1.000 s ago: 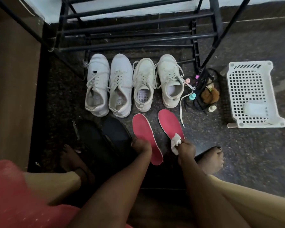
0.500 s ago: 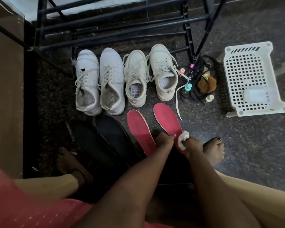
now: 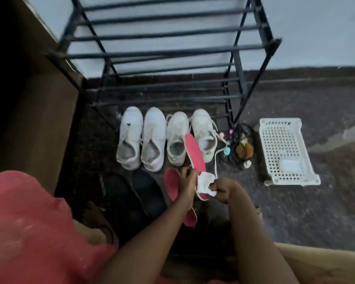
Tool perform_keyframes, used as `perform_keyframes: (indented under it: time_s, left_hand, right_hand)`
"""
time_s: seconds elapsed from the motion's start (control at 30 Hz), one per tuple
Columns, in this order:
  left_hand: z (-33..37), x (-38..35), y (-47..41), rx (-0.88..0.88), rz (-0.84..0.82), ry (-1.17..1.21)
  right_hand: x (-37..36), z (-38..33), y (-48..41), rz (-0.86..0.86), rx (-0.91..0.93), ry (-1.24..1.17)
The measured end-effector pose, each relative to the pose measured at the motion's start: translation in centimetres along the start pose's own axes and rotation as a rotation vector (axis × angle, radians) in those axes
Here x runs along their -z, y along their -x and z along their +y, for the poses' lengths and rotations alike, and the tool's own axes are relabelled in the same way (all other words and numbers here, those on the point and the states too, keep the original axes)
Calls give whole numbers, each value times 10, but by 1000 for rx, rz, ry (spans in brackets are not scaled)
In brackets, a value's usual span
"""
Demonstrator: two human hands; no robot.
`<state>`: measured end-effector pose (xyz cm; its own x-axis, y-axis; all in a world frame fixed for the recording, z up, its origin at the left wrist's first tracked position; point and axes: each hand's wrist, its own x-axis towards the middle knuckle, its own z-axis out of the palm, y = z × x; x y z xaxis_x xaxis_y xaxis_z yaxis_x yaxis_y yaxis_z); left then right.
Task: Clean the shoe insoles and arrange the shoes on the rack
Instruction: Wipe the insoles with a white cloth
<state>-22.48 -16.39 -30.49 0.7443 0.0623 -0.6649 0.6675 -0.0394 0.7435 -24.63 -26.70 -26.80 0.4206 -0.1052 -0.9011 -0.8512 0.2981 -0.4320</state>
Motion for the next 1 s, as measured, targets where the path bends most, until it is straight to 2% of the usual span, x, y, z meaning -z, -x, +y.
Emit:
perform_keyframes:
  time_s: [0.1, 0.13, 0.23, 0.33, 0.47, 0.53, 0.7, 0.73, 0.8, 0.9, 0.93, 1.0]
  left_hand:
    - [52, 26, 19, -86, -106, 332]
    - [65, 36, 24, -96, -168, 420]
    - [107, 63, 48, -19, -313, 515]
    - [148, 85, 78, -41, -580, 770]
    - [188, 121, 113, -30, -675, 861]
    - [204, 140, 125, -75, -649, 889]
    - [244, 174, 171, -256, -633, 948]
    - [249, 179, 178, -281, -662, 966]
    - [260, 188, 189, -308, -701, 985]
    - [268, 206, 196, -294, -626, 976]
    - [269, 212, 197, -271, -565, 973]
    - [268, 224, 196, -242, -471, 1008]
  right_hand:
    - [-18, -30, 28, -270, 28, -261]
    - [-27, -38, 49, -213, 71, -185]
    - [-53, -58, 98, -239, 168, -114]
    - [-79, -77, 142, -296, 197, -93]
    - [-103, -110, 198, -253, 358, 147]
    - [-113, -124, 231, -213, 490, 235]
    - [-153, -142, 295, -75, 951, 125]
    - [-165, -140, 306, 49, 1095, 247]
    - [-190, -129, 323, 249, 1335, 648]
    - [-221, -104, 341, 344, 1367, 1147]
    - [-229, -95, 348, 350, 1355, 1238]
    - [-237, -84, 359, 292, 1322, 1264]
